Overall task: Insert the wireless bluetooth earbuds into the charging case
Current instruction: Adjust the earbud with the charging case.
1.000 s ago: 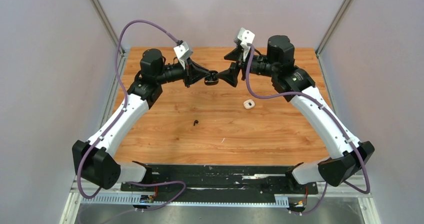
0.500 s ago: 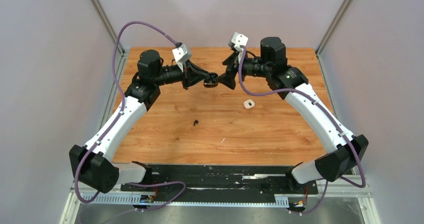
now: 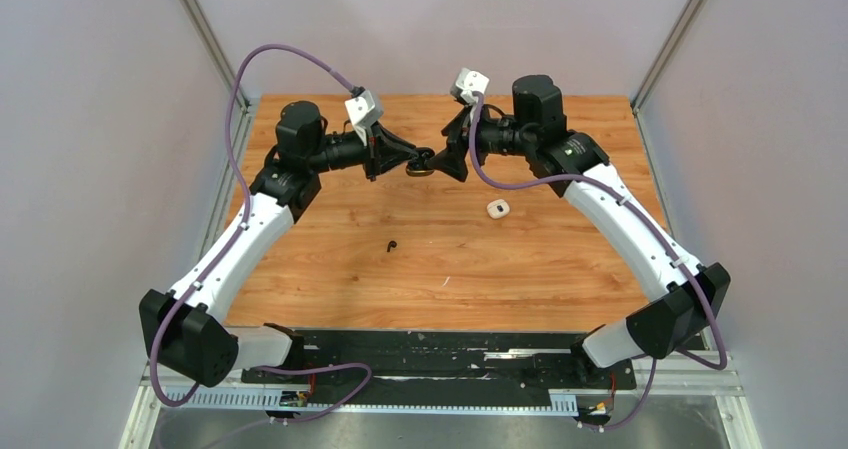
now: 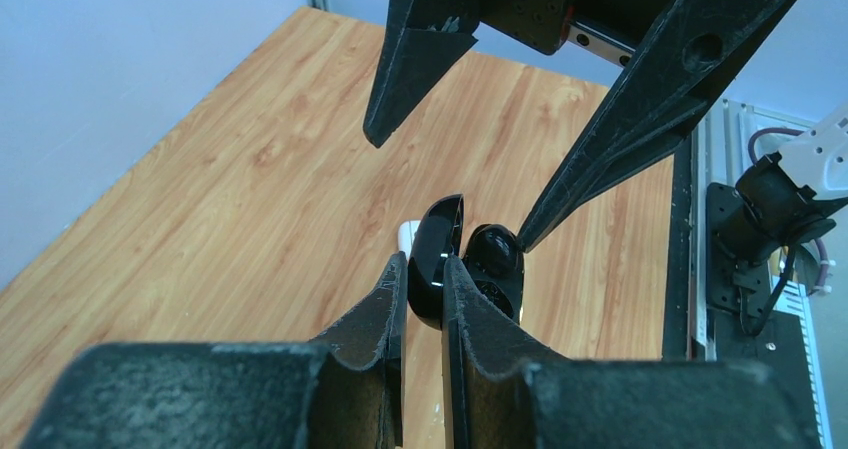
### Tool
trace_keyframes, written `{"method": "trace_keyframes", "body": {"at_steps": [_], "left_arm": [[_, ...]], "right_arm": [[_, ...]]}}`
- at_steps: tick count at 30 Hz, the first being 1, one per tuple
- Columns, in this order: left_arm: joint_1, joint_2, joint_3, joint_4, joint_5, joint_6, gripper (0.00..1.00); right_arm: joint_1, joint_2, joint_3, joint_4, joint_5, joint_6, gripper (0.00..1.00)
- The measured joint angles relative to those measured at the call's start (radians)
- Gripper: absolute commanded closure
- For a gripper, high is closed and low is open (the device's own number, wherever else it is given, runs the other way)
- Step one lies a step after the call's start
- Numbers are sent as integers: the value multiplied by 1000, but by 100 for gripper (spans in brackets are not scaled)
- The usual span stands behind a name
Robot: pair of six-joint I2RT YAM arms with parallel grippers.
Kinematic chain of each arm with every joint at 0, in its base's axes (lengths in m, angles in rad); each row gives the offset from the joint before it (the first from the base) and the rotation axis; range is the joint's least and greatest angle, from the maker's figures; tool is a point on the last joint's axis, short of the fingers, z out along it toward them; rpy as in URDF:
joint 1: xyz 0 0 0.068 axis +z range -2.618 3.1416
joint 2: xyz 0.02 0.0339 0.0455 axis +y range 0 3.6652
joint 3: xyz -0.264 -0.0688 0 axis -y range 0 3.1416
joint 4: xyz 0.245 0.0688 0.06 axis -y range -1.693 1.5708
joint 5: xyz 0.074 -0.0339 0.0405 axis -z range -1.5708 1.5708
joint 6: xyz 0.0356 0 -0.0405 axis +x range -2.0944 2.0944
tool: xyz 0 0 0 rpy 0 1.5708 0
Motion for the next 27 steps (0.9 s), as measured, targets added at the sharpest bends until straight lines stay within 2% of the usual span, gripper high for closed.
{"method": "trace_keyframes", "body": {"at_steps": [27], "left_arm": [[6, 0, -29, 40, -15, 1, 100]], "right_arm": [[34, 16, 24, -24, 92, 17, 26]]}}
